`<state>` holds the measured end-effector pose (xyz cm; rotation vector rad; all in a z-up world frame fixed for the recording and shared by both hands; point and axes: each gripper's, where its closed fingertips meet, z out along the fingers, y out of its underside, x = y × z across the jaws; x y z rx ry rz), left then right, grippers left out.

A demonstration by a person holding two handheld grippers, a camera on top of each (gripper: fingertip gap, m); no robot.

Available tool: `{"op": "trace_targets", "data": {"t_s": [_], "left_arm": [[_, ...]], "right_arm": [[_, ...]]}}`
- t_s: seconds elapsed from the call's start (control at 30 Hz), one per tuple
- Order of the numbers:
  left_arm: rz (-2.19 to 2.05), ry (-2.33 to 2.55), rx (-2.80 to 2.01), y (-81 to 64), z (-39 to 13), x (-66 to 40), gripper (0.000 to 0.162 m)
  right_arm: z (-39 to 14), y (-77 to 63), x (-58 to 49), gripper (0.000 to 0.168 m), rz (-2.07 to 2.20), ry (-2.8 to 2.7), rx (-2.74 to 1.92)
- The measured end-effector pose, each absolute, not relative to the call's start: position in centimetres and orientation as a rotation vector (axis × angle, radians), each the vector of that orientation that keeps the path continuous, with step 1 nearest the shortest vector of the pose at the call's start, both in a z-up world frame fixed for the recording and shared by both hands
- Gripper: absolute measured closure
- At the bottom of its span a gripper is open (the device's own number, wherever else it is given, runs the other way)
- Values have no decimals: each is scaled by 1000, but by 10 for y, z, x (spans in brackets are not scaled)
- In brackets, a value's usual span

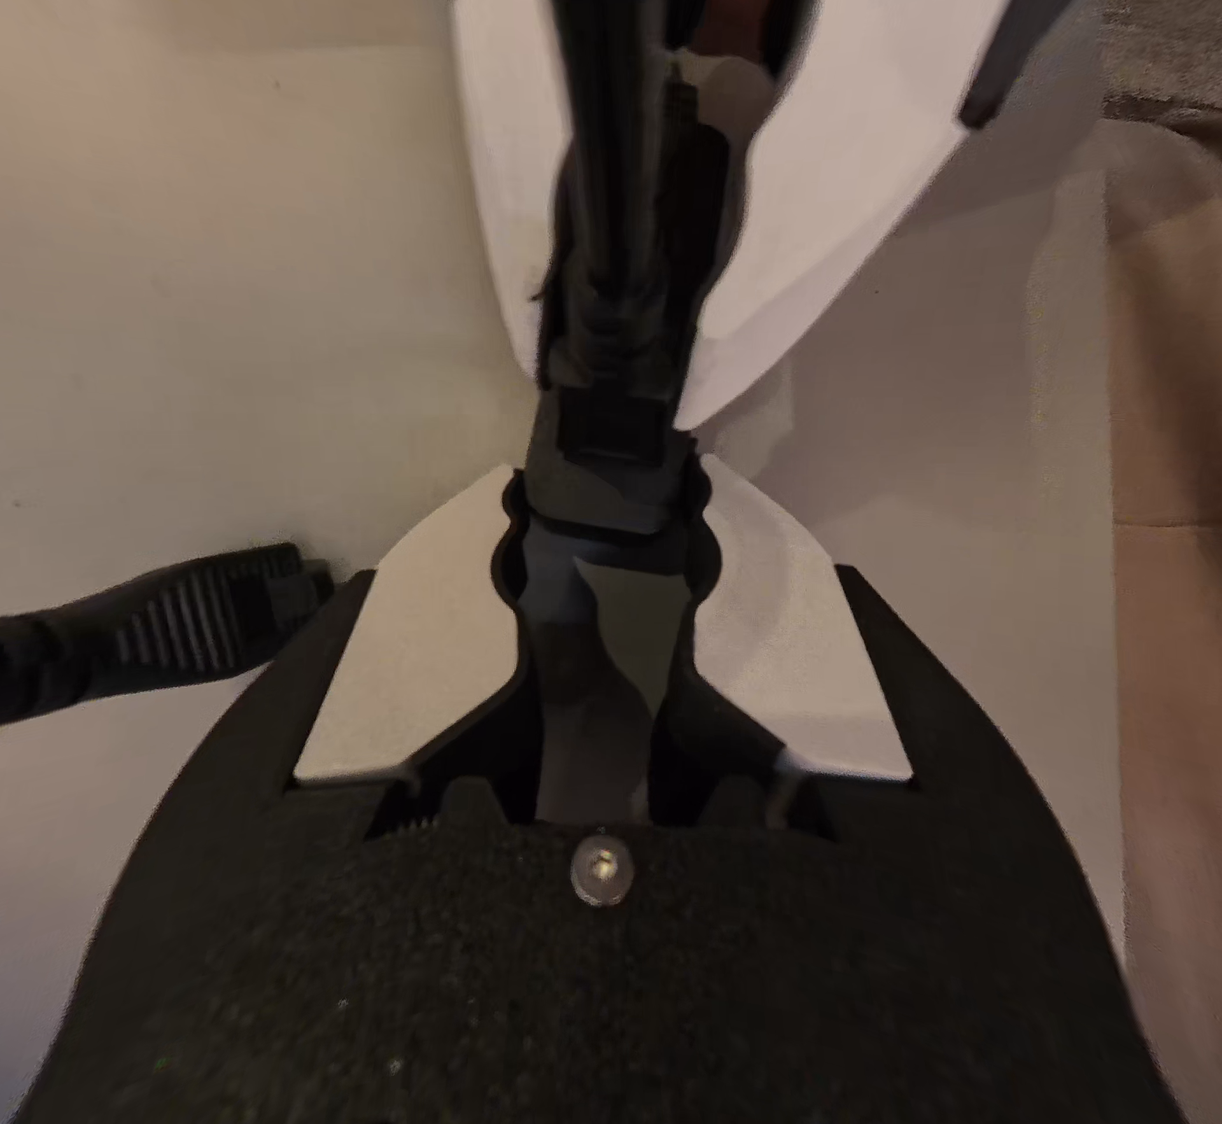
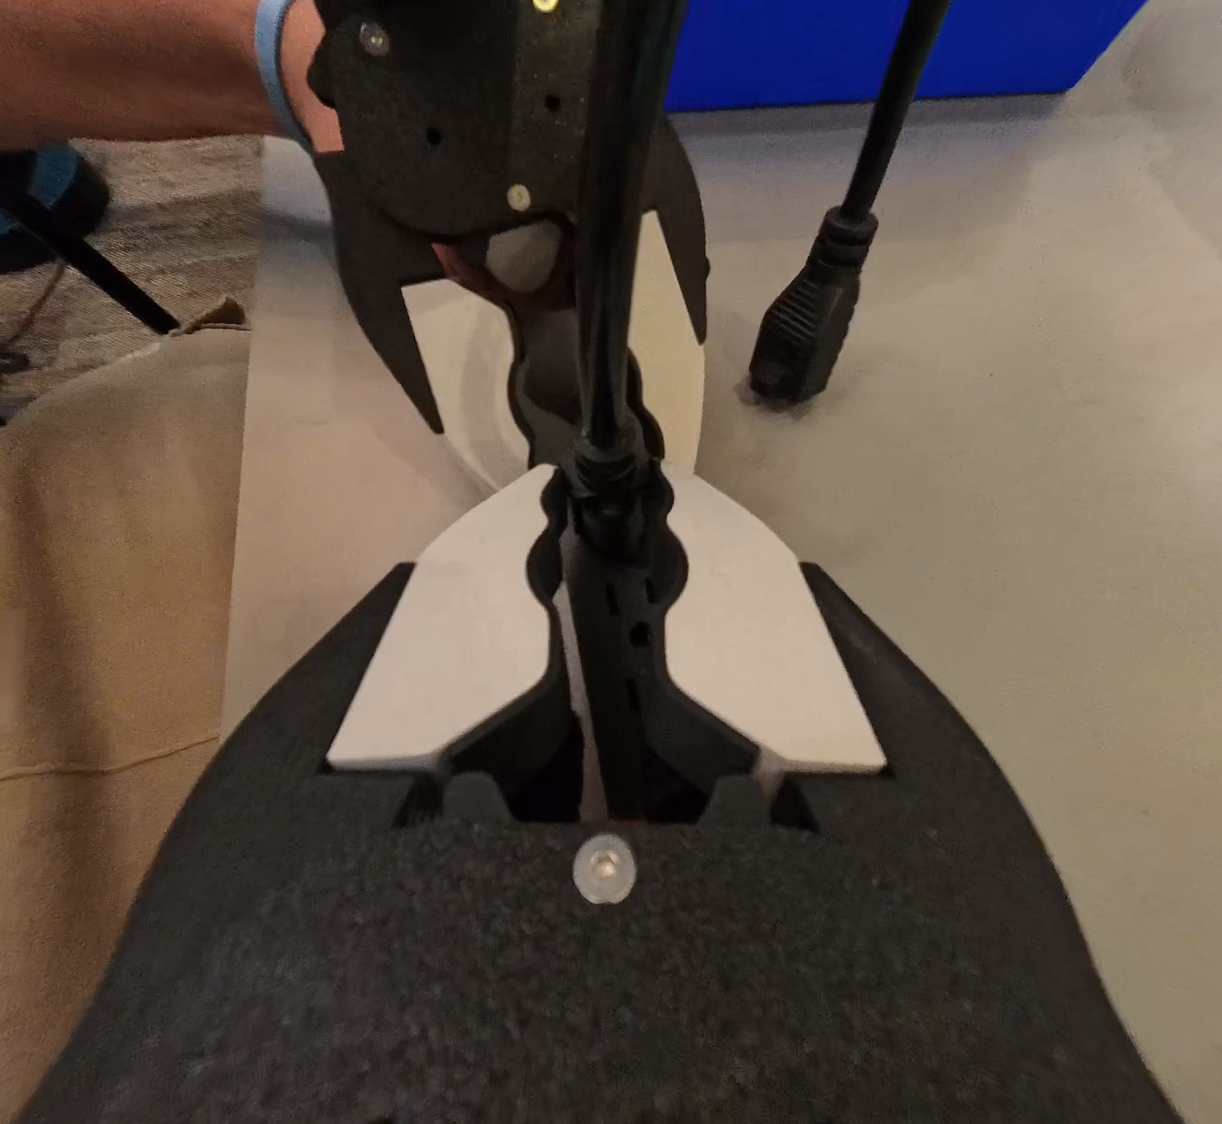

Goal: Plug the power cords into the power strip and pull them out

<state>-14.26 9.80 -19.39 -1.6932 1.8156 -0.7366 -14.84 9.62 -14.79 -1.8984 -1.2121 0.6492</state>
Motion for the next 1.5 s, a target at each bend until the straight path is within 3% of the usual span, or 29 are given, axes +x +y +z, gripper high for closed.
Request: {"op": "trace_targets", "data": {"t_s": [1.23, 1.5], "left_arm": [[-714, 1780, -1734, 105, -195, -135, 116], [-937, 1543, -1634, 105, -141, -138, 117]], "right_arm": [[-147, 104, -140, 146, 726, -1129, -1980], [-101, 108, -141, 145, 1084, -905, -1833]]}}
